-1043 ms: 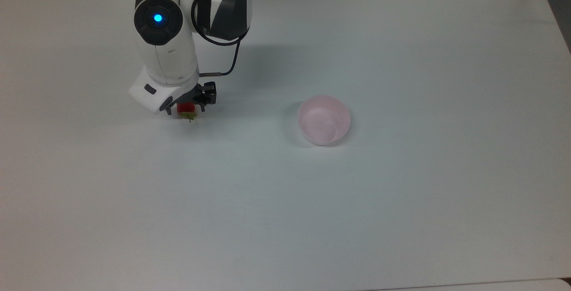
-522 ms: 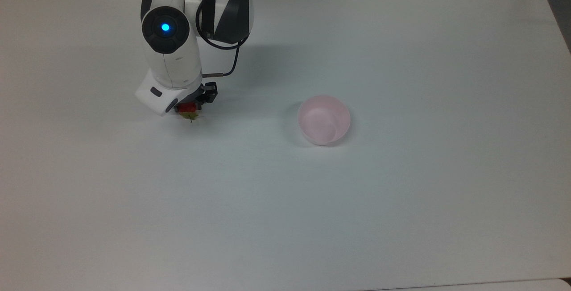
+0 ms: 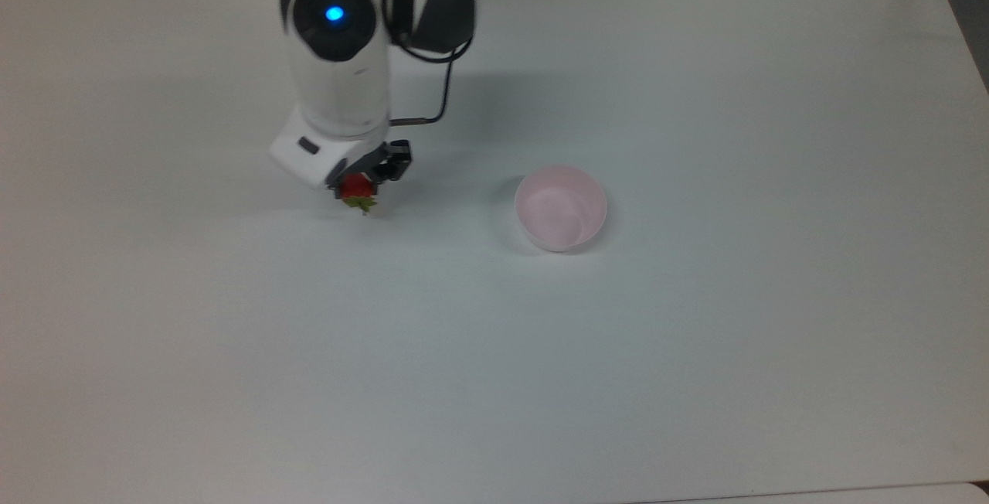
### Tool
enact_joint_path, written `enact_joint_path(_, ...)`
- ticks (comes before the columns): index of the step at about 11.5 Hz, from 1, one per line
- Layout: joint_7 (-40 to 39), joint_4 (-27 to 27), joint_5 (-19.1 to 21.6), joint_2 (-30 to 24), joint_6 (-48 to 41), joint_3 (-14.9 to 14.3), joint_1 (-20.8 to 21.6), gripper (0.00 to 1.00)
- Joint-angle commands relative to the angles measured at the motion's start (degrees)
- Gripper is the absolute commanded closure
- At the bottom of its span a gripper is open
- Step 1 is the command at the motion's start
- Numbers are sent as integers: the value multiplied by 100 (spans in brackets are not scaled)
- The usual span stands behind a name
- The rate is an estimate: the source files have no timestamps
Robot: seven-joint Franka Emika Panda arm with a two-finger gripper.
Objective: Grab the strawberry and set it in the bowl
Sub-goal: 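Carry the strawberry over the pink bowl and lower it inside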
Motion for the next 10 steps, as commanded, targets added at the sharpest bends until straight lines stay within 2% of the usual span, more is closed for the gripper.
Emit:
enact_joint_path(1,1004,312,117,-202,-333,-40,697,56)
enact_joint_path(3,1584,472,381,-184,-325,-40,1110,55)
enact_joint_path(6,2638,472,390,-70,-272,-40,1796,55)
enact_joint_path(10,3099,481,601,211,-211,-31,2096,55)
